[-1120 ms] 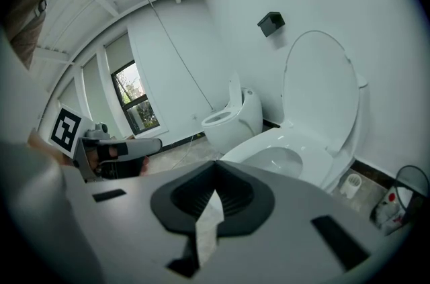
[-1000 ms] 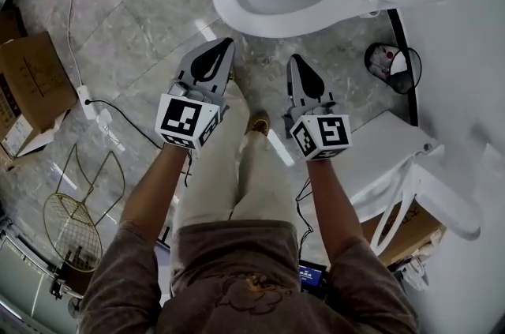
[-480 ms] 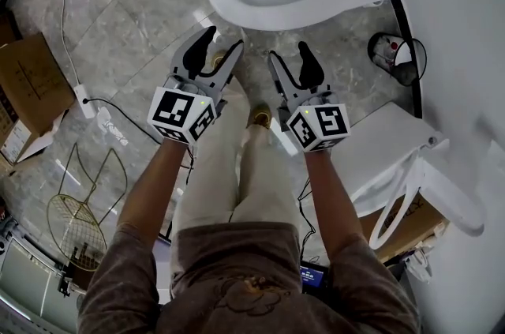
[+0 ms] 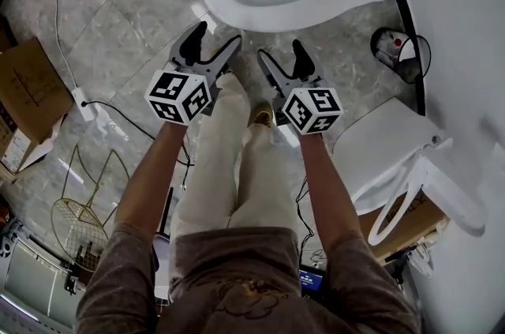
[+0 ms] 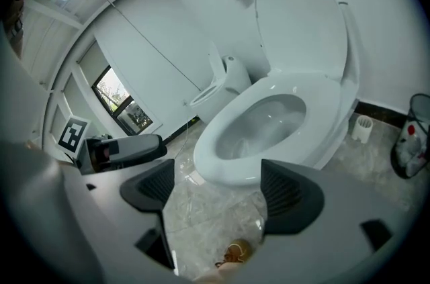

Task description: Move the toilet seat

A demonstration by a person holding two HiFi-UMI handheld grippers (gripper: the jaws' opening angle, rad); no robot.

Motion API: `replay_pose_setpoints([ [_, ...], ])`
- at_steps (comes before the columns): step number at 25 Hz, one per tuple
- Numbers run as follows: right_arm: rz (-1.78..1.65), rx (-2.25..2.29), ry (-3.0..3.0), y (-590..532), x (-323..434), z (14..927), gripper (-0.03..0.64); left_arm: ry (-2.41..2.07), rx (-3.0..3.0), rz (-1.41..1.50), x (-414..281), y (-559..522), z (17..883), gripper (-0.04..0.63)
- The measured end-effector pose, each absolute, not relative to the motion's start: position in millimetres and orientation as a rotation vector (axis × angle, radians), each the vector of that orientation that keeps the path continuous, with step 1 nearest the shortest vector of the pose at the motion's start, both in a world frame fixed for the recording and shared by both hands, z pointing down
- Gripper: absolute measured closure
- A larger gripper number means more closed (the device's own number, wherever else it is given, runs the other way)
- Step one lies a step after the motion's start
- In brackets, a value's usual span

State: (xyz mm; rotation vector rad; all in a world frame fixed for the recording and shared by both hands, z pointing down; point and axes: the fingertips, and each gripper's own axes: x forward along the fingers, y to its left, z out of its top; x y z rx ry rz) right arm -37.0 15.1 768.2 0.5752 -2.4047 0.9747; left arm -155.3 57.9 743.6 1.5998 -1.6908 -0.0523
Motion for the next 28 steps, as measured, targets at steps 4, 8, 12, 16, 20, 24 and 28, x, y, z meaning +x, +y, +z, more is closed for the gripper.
replay_pose_setpoints([
  [4,1.016,0.587,-2.353,13.9,-38.7,798.1,0.221,-1.684,1.539,-0.046,-166.5,51.5,774.0,0.253],
  [8,1.039,0.611,-2.314,12.3,-40.0,824.0,0.221,-1.674,1.521,-0.029,-173.3,46.4,798.3,0.254],
  [12,1.071,0.627,-2.298,13.3,-41.8,839.4,0.221,-1.659,1.482,-0.017,-174.1,49.7,822.3,0.255],
  [16,1.095,0.647,-2.284,10.8,-45.4,852.5,0.221,-1.628,1.473,0.008,-172.3,49.4,840.4,0.255],
  [20,1.11,0.662,-2.275,9.6,-47.1,860.5,0.221,-1.602,1.465,0.017,-172.1,46.7,853.1,0.255],
  [24,1.118,0.652,-2.258,12.7,-48.5,868.3,0.221,-1.583,1.466,0.028,-172.9,44.3,860.9,0.255],
  [28,1.124,0.652,-2.264,10.2,-54.5,869.7,0.227,-1.57,1.46,0.0,-173.6,44.2,860.2,0.258],
])
